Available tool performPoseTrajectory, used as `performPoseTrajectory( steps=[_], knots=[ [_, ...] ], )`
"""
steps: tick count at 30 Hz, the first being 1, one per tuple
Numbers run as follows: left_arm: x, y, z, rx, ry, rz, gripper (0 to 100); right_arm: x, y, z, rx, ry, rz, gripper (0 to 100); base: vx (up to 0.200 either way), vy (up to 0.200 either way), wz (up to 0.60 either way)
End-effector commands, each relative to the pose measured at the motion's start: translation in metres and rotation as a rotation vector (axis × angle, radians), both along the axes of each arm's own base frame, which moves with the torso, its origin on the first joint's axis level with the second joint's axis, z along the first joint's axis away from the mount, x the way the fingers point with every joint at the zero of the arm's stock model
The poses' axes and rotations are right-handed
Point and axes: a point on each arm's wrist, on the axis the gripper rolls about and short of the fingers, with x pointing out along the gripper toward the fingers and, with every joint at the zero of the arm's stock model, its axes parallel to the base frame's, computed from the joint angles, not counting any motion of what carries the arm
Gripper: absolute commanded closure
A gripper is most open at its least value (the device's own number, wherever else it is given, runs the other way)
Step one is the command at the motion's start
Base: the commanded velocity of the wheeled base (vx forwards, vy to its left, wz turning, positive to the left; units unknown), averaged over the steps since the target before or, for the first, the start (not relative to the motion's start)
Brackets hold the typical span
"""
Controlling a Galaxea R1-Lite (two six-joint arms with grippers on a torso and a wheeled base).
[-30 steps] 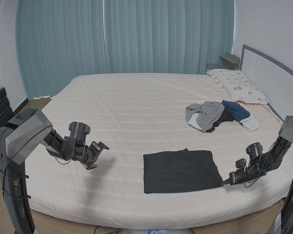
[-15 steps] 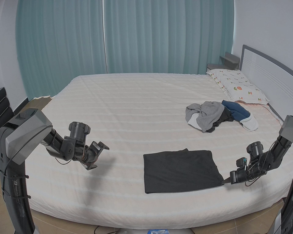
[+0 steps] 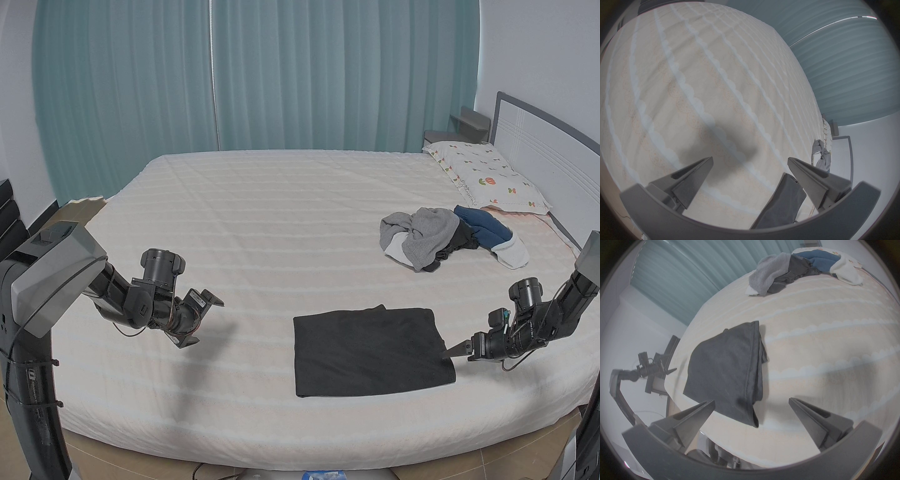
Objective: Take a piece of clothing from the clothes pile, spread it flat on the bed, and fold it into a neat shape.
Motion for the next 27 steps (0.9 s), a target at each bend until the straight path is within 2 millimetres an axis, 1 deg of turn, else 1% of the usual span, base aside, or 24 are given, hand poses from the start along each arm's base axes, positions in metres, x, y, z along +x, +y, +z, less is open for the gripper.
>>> performPoseTrajectory(
  steps=[1,4,5,7,13,19,22,27],
  knots=[
    [-0.001,-0.001,0.005,-0.004,-0.007,0.0,0,0.011,-0.001,0.004,0.044,-0.009,-0.044,0,0.0,0.0,0.0],
    [-0.003,-0.003,0.003,-0.003,0.004,-0.005,0,0.012,-0.001,0.005,0.06,-0.004,-0.053,0,0.0,0.0,0.0],
    [-0.007,-0.008,0.0,0.001,0.027,-0.02,0,0.014,-0.001,0.006,0.071,-0.007,-0.049,0,0.0,-0.2,0.0],
    [-0.01,-0.009,-0.001,0.004,0.042,-0.023,0,0.014,-0.002,0.006,0.075,-0.009,-0.05,0,0.0,-0.2,0.0],
    [-0.013,-0.013,-0.004,0.008,0.052,-0.036,0,0.019,-0.008,0.005,0.095,-0.012,-0.069,0,0.0,0.0,0.0],
    [-0.014,-0.015,-0.003,0.009,0.053,-0.038,0,0.024,-0.008,0.007,0.12,-0.003,-0.108,0,0.0,0.0,0.0],
    [-0.014,-0.015,-0.003,0.009,0.053,-0.038,0,0.024,-0.008,0.004,0.121,0.006,-0.109,0,0.0,0.0,0.0],
    [-0.014,-0.018,-0.003,0.02,0.052,-0.032,0,0.027,-0.008,0.004,0.123,-0.021,-0.111,0,-0.2,0.0,0.0]
  ],
)
